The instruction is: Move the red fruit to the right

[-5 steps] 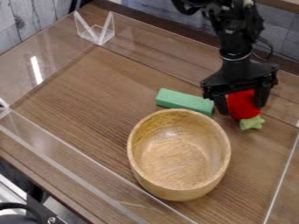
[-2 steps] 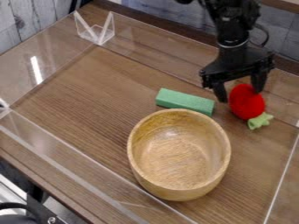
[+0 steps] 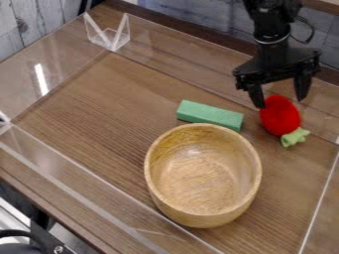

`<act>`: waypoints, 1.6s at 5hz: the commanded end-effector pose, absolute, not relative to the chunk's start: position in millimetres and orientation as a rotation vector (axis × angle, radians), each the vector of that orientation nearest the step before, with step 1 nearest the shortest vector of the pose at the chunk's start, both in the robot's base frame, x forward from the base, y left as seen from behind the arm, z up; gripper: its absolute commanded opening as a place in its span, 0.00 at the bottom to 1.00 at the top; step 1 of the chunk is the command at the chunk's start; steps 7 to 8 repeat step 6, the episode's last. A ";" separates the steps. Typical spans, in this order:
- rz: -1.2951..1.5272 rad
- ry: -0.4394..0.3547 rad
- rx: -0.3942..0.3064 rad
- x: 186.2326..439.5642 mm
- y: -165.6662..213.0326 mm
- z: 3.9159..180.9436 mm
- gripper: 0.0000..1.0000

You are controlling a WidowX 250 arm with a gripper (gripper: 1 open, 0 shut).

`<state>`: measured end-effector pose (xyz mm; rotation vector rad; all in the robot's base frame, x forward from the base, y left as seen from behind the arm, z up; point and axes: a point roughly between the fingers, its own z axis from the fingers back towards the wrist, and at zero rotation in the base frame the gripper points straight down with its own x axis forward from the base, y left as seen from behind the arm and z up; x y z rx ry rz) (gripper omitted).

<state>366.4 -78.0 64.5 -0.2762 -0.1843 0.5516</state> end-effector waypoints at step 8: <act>0.422 -0.216 -0.292 369.8 -86.7 88.5 0.00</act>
